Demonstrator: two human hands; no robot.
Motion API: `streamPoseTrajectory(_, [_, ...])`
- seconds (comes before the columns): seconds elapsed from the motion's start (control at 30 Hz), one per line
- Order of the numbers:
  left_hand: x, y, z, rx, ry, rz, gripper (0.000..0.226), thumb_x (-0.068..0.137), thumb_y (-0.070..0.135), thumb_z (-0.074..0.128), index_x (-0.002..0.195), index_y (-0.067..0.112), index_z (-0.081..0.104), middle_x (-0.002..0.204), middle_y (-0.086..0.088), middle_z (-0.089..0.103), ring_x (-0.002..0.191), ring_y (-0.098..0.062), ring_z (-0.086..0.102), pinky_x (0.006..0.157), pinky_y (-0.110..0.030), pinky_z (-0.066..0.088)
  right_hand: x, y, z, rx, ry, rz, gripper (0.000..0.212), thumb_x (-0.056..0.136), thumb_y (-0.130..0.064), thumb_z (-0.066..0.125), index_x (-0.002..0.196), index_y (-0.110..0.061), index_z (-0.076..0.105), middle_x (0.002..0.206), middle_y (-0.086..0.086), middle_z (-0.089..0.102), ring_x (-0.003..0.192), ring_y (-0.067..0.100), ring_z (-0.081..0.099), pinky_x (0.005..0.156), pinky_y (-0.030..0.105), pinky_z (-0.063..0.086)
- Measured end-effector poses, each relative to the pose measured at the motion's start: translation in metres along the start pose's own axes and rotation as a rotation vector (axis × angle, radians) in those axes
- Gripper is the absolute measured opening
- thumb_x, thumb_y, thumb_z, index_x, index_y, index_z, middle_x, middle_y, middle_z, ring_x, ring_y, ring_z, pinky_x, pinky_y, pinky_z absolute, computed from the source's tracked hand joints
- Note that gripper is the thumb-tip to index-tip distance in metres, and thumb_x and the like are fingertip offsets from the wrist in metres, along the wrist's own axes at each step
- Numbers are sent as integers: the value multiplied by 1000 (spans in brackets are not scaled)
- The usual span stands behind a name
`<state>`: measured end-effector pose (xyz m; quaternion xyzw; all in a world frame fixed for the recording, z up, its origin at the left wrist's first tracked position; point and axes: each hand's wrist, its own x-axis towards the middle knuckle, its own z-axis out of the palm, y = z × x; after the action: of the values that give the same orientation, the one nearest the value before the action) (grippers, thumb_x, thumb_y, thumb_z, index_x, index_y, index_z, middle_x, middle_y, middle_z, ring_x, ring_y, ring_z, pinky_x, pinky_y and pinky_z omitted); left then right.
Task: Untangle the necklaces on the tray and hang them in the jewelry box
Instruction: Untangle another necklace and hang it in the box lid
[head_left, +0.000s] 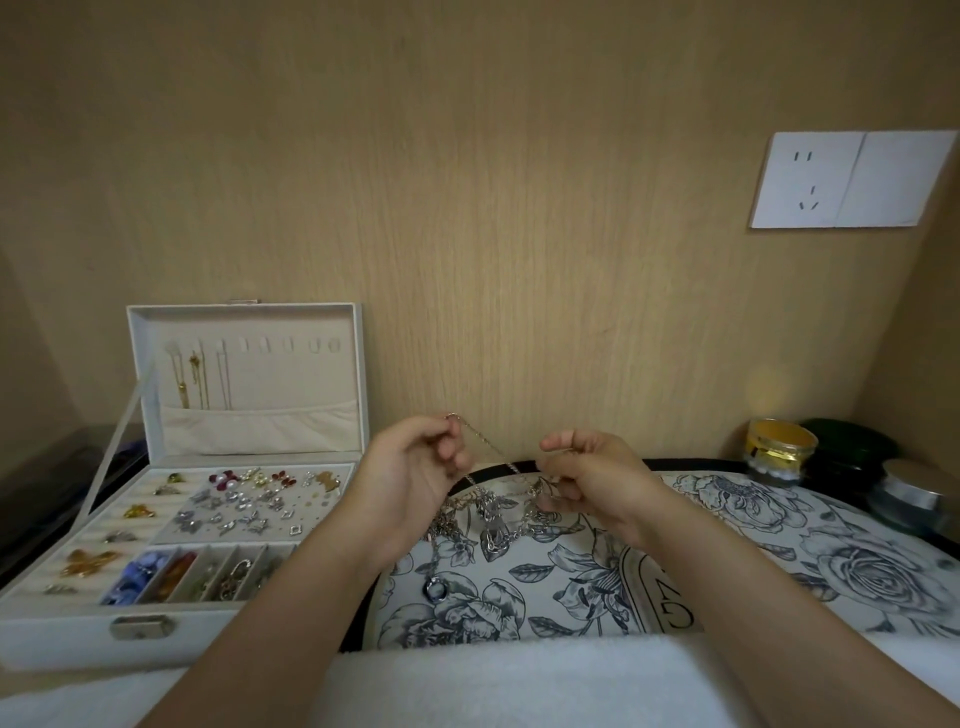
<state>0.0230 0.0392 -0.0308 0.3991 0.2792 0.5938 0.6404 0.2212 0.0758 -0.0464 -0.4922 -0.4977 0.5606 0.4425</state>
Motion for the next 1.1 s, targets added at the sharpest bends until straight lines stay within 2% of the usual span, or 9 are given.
streamPoseTrajectory(0.23, [-4,4,-2,349,-75,-169,29,102,20,47,119,8,68,51,6,20,43,-12,31,69,-33,50,2,-3,-8,119,6,-20,20,104,-13,51,117,-12,65,70,2,67,42,11,36,63,37,59])
streamPoseTrajectory(0.4, [-3,3,1,164,-73,-173,16,89,13,49,79,5,58,65,-3,44,58,-15,45,62,-33,56,7,-3,-11,399,-37,13,22,105,-10,44,118,-11,62,68,-1,55,47,10,36,61,37,59])
streamPoseTrajectory(0.5, [-5,5,-1,159,-70,-186,14,81,20,52,71,11,48,62,0,33,54,-13,32,47,-23,36,8,-4,-15,459,-62,33,25,98,-5,45,118,-9,60,63,-1,35,51,11,33,76,44,61])
streamPoseTrajectory(0.57, [-5,5,-2,302,-68,-191,17,85,24,57,75,11,55,55,5,24,47,-10,23,42,-21,21,9,-3,-17,298,-59,-16,40,90,9,43,120,-10,60,61,0,31,52,11,35,88,46,58])
streamPoseTrajectory(0.73, [-5,0,-1,640,-65,-182,21,101,23,53,106,10,70,51,7,28,45,-9,26,40,-20,23,8,2,-13,-221,20,-132,34,87,12,59,105,-14,72,61,-7,51,57,7,57,72,28,58])
streamPoseTrajectory(0.83, [-6,-2,4,589,-87,-153,20,102,13,50,99,5,68,56,1,38,50,-12,37,46,-23,38,7,6,-7,-275,-24,-130,20,90,-1,65,93,-18,76,69,-7,68,70,10,62,81,34,57])
streamPoseTrajectory(0.9, [-7,-1,7,509,-111,-125,20,100,6,49,92,2,67,64,-4,49,56,-14,46,54,-26,47,5,5,-3,-341,-65,-163,19,92,-8,66,89,-22,78,75,-10,73,77,8,64,78,26,53])
streamPoseTrajectory(0.97, [-7,1,8,457,-121,-85,22,99,4,48,88,1,67,70,-5,55,60,-14,50,58,-27,49,2,2,0,-392,-151,-185,20,91,-13,63,96,-25,79,94,-8,76,95,8,67,86,23,49])
streamPoseTrajectory(1.1, [-6,4,10,389,-92,-9,24,99,5,46,84,2,64,66,-5,48,55,-14,43,52,-25,40,-4,3,7,-155,-515,-100,30,85,-27,55,107,-14,72,117,7,73,111,23,67,99,39,51])
